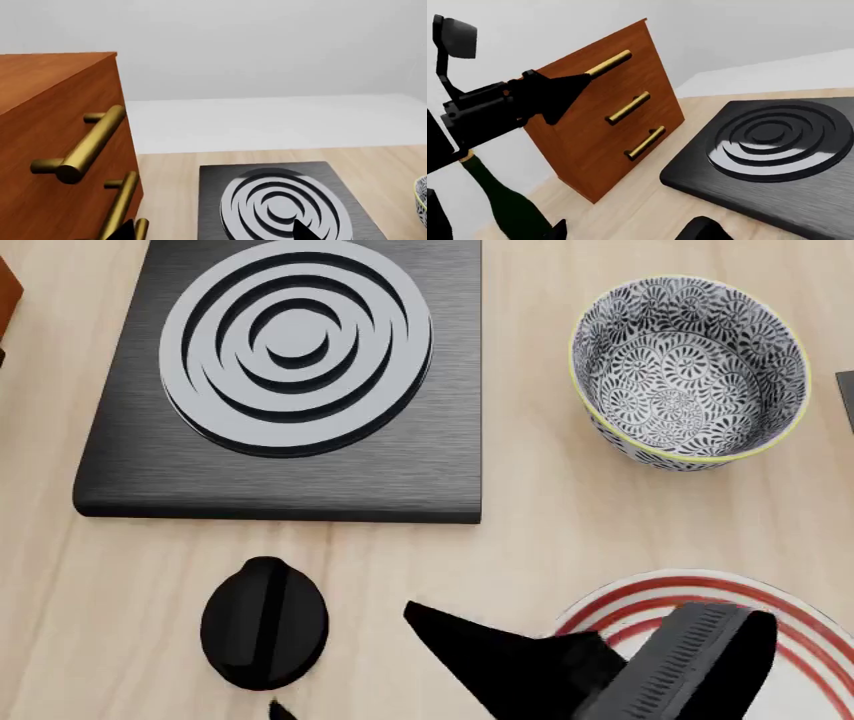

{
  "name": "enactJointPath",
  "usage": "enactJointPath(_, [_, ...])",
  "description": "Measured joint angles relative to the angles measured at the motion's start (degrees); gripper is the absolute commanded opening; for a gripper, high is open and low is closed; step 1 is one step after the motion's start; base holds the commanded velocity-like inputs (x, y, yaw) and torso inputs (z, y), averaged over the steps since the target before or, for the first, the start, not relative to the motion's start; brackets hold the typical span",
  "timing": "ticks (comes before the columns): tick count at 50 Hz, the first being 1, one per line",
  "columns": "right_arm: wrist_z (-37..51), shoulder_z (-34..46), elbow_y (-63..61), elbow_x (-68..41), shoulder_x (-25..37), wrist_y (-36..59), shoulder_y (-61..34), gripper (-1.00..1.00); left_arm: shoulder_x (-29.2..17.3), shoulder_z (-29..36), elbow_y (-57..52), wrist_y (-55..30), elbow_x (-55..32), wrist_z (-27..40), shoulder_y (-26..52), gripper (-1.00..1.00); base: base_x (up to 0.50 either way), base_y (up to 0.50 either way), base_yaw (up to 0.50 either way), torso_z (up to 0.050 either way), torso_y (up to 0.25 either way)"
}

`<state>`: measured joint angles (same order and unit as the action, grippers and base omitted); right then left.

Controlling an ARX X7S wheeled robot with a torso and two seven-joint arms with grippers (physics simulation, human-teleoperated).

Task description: Pick up the cream cheese and put it in the bowl.

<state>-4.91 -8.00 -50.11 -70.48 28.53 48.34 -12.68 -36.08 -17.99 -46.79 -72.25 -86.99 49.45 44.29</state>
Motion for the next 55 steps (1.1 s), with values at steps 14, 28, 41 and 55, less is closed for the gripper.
enactJointPath(14, [-10.6, 5.6, 3.3, 0.4, 1.1, 1.5, -1.5, 1.00, -0.6, 1.1, 0.1, -0.8, 0.4, -0.4, 0.7, 1.00, 0.00, 0.00, 0.00, 0.000, 0.000])
enactJointPath(28, [-17.8, 15.1, 3.6, 11.0, 0.7, 1.1, -2.0, 1.00, -0.2, 2.3, 0.2, 0.1, 5.2, -4.1, -0.9, 1.00, 0.00, 0.00, 0.00, 0.000, 0.000])
enactJointPath(41, [-19.6, 24.1, 2.2, 22.6, 1.0, 0.0, -1.3, 1.00, -0.6, 2.1, -1.1, 1.7, 8.6, -7.1, -3.4, 1.00, 0.00, 0.00, 0.00, 0.000, 0.000])
enactJointPath(55, [-16.7, 26.8, -1.5, 26.3, 2.0, 2.5, -2.8, 1.00, -1.0, 2.0, -1.6, 3.5, 12.1, -10.0, -5.9, 1.00, 0.00, 0.00, 0.00, 0.000, 0.000])
